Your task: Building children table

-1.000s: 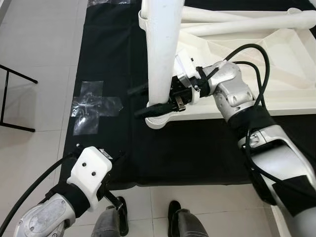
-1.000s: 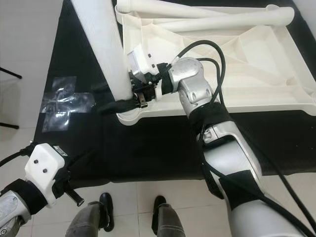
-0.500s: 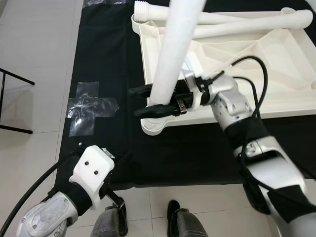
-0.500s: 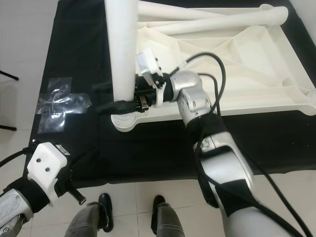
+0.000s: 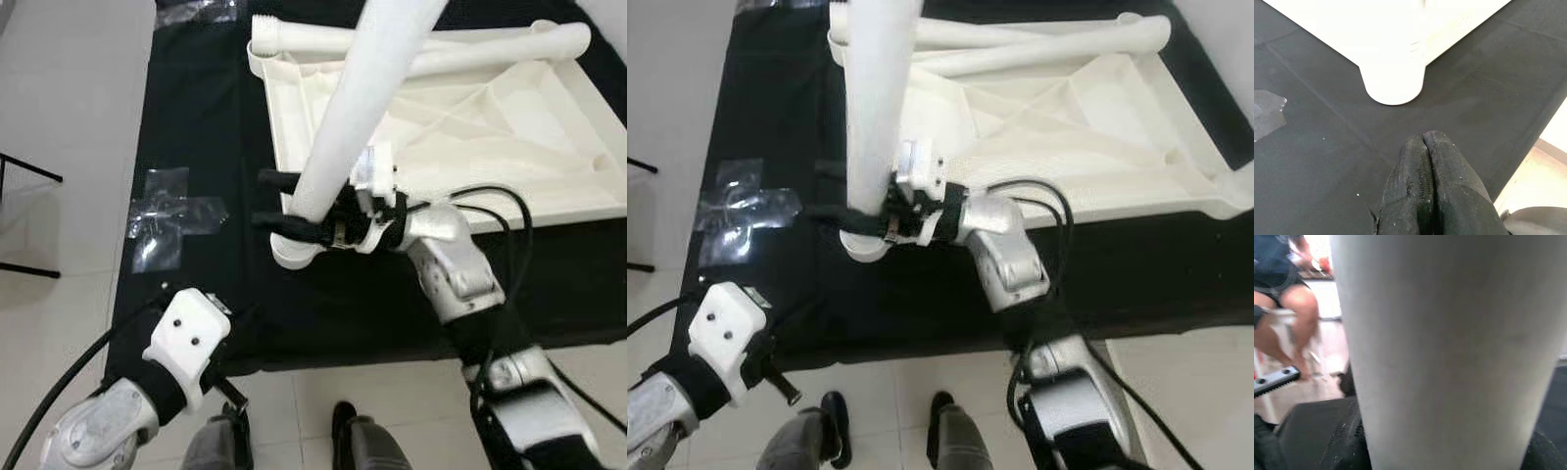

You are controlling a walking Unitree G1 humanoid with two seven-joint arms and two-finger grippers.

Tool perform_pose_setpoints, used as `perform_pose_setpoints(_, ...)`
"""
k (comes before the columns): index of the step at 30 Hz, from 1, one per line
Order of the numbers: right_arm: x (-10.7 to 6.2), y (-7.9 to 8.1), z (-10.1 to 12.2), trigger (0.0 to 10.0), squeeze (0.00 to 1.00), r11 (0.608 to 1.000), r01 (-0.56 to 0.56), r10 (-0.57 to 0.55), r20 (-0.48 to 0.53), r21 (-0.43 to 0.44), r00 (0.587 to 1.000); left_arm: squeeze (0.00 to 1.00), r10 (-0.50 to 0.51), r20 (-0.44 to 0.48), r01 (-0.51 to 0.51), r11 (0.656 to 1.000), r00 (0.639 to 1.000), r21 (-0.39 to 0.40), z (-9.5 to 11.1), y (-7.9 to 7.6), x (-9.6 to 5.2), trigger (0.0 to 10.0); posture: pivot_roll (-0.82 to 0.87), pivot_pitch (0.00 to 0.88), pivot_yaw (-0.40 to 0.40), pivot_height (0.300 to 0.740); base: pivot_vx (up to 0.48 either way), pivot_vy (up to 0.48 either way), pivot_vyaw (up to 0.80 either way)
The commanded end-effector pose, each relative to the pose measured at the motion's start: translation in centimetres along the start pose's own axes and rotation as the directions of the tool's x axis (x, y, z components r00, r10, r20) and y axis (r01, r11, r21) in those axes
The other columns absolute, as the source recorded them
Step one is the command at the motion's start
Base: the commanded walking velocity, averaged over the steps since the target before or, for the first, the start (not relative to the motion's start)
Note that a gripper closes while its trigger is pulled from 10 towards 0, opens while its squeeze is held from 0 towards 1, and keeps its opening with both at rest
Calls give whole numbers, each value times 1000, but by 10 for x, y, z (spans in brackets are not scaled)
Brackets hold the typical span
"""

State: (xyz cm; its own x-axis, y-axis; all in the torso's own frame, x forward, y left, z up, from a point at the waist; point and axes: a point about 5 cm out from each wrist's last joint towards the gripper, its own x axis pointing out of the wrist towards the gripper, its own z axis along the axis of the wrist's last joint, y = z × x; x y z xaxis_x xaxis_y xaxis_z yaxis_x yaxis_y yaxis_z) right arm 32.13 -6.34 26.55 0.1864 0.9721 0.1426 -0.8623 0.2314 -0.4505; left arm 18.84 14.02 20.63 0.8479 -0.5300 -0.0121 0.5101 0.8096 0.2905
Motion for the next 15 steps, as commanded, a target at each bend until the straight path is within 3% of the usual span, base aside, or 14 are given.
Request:
perform_pose_setpoints(1,-3,23,-60,10000,0,973,169,-108,-337,157,935,0,-21,-22,21,1000,1000,4,-5,-2,0,10000,176,379,-89,740,0,0,0)
perform_pose_setpoints(2,-3,23,-60,10000,0,973,169,-108,-337,157,935,0,-21,-22,21,1000,1000,4,-5,-2,0,10000,176,379,-89,740,0,0,0)
perform_pose_setpoints(4,-4,39,-82,10000,0,906,394,-267,-514,155,815,0,-6,-14,6,1000,1000,7,-3,0,1,10000,181,373,-92,740,0,0,0)
perform_pose_setpoints(5,-2,48,-86,10000,0,857,477,-313,-536,197,784,0,0,-13,0,1000,1000,7,-3,0,1,10000,180,370,-93,740,0,0,0)
perform_pose_setpoints(6,1,53,-88,10000,0,828,510,-326,-538,234,777,0,2,-13,-2,1000,1000,7,-4,0,1,10000,179,369,-93,740,0,0,0)
perform_pose_setpoints(7,1,53,-88,10000,0,828,510,-326,-538,234,777,0,2,-13,-2,1000,1000,7,-4,0,1,10000,179,369,-93,740,0,0,0)
perform_pose_setpoints(8,5,53,-90,10000,0,766,585,-381,-543,267,748,0,2,-13,-2,1000,1000,7,-4,0,2,10000,177,359,-95,740,0,0,0)
perform_pose_setpoints(9,6,51,-90,10000,0,744,608,-401,-542,278,738,0,1,-12,-1,1000,1000,9,-5,0,2,10000,173,350,-97,740,0,0,0)
perform_pose_setpoints(10,6,51,-90,10000,0,744,608,-401,-542,278,738,0,1,-12,-1,1000,1000,9,-5,0,2,10000,173,350,-97,740,0,0,0)
perform_pose_setpoints(12,8,46,-88,10000,0,708,642,-431,-539,295,724,0,1,-8,-1,1000,1000,14,-5,1,4,10000,170,346,-99,740,0,0,0)
perform_pose_setpoints(15,10,38,-83,10000,0,664,695,-486,-549,275,681,0,9,5,-9,1000,1000,21,-4,3,7,10000,165,335,-105,740,0,0,0)
